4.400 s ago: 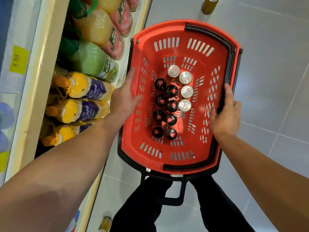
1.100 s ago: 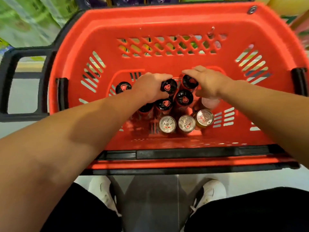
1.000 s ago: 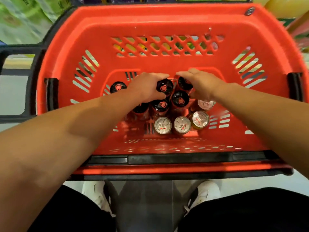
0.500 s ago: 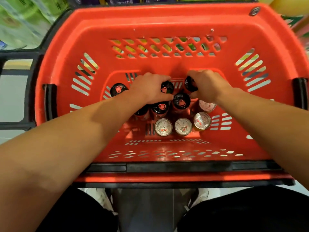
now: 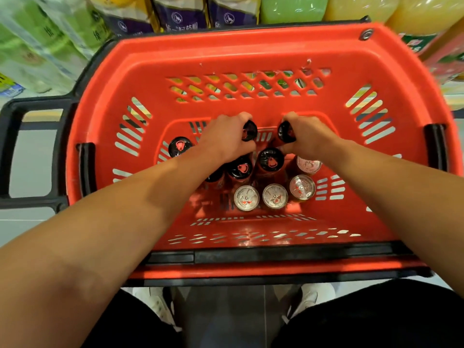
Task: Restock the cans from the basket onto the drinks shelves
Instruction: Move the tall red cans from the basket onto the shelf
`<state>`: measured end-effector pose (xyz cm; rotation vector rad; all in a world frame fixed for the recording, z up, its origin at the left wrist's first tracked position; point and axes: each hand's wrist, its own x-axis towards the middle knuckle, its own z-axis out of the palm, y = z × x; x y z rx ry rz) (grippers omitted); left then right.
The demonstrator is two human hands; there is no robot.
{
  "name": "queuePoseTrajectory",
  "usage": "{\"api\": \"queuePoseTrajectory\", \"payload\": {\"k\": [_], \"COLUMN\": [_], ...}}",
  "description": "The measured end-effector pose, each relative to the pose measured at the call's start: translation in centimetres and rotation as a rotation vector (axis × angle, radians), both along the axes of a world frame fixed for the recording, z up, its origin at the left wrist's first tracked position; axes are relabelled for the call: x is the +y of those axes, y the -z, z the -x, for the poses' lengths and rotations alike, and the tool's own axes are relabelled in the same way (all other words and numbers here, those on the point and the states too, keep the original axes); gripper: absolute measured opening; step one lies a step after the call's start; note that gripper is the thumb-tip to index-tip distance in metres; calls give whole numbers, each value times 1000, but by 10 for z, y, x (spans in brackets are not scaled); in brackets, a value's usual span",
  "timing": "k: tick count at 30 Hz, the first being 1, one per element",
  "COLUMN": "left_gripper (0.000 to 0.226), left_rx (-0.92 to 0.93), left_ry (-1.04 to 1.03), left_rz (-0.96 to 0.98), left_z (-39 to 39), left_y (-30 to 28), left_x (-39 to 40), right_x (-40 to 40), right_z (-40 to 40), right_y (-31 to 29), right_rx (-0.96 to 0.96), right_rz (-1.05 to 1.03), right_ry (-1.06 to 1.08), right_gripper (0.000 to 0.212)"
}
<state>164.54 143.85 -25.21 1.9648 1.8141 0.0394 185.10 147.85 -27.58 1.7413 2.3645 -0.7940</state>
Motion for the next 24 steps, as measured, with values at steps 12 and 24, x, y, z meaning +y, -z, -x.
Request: {"api": "queuePoseTrajectory", "payload": {"k": [12,24], "left_gripper": [63,57], "left_rx": [-500,-592], "left_ry": [-312,-347], "left_rz": [-311,-517], "left_z": [50,80], "left_y": [-83,-157], "left_x": [-1,-11], "right_x": [-17,-34], "right_z": [-4,28], "right_y": [-79,-172], "right_rx": [325,598], "right_rz": [-197,-366], "right_ry": [186,305], "right_gripper": [53,50]}}
